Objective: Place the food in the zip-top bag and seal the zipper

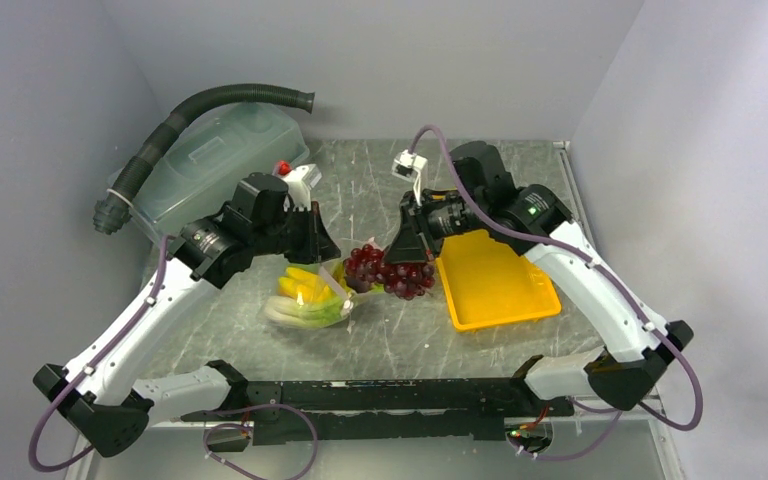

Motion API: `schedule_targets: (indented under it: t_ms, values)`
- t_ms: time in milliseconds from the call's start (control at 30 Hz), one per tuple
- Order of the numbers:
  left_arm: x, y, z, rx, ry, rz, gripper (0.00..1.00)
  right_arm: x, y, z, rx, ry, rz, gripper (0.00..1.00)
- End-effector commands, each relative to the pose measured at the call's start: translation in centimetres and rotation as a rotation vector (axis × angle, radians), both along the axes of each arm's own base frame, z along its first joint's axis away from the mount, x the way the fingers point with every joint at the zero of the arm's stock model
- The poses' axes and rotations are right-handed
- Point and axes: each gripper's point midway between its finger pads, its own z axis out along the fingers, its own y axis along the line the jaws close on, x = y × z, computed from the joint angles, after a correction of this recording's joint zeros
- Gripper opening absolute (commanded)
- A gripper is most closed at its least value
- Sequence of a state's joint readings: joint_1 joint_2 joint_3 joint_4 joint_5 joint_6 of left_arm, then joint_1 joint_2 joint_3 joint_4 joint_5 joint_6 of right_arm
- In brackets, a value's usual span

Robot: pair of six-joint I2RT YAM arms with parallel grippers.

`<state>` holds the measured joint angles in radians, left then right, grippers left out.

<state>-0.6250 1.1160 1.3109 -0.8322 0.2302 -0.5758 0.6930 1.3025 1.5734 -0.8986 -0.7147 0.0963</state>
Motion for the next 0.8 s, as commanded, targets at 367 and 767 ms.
schedule_targets:
  t_ms: [367,767]
  values:
    - [-1.5,-1.2,2.0,-0.093,-0.07,-0.125,0.0,0.2,3.8,-2.4,-0.043,0.025,0.102,0.0]
    - [-2.8,-1.9,2.0,-0.114,-0.086,-0.216,0.0,0.3,6.0,-5.0,-0.061,0.069,0.179,0.0]
